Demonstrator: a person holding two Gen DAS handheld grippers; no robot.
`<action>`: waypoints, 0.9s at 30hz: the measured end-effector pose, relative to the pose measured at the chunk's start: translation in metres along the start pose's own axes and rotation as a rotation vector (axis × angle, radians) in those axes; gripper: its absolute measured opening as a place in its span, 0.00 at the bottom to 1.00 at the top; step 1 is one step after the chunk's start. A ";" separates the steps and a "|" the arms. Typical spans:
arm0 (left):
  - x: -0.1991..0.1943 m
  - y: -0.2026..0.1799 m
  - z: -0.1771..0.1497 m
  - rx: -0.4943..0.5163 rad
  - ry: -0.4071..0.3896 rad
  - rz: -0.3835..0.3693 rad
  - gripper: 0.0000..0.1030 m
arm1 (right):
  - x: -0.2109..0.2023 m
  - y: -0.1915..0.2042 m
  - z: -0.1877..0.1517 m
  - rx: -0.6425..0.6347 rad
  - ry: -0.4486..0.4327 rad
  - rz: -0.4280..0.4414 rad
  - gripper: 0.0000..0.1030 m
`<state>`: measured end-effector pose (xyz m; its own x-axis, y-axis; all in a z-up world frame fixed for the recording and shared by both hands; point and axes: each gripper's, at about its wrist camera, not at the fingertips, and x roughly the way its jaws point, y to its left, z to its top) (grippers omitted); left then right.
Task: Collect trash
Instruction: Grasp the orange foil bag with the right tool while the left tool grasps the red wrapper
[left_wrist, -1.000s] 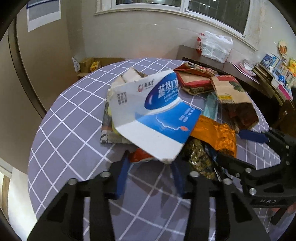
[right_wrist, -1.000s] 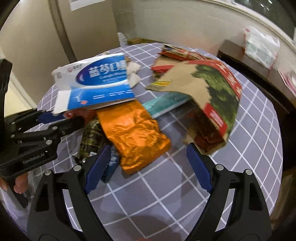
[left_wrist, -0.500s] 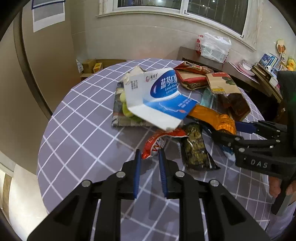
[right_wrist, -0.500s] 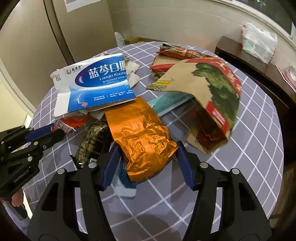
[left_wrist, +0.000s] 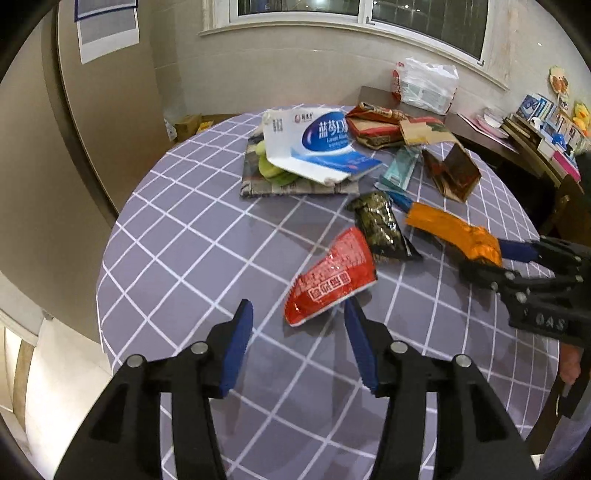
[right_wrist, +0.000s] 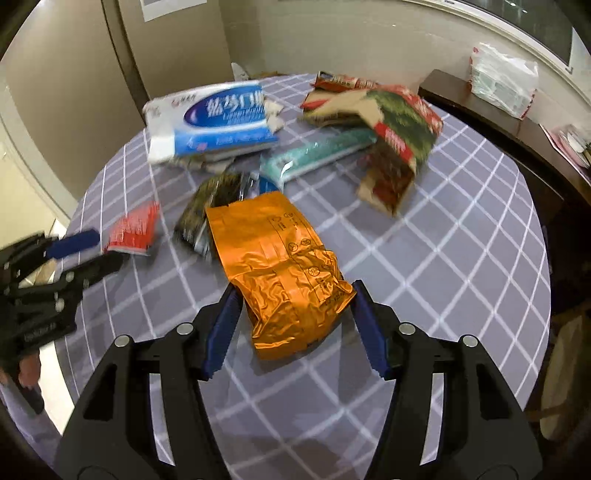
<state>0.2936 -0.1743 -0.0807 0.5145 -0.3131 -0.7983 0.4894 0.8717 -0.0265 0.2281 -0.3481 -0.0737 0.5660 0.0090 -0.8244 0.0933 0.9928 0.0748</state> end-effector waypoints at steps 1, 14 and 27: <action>0.002 0.002 0.000 -0.003 -0.001 0.001 0.50 | 0.000 0.001 -0.003 -0.004 0.002 -0.007 0.60; 0.030 -0.016 0.027 0.104 -0.020 -0.015 0.33 | 0.013 0.002 0.003 -0.065 -0.014 -0.043 0.71; 0.011 -0.007 0.010 0.022 -0.002 0.004 0.21 | -0.002 0.003 -0.004 -0.031 -0.015 -0.058 0.52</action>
<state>0.3029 -0.1871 -0.0838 0.5178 -0.3101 -0.7973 0.5025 0.8645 -0.0099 0.2238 -0.3448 -0.0737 0.5726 -0.0508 -0.8182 0.1010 0.9948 0.0089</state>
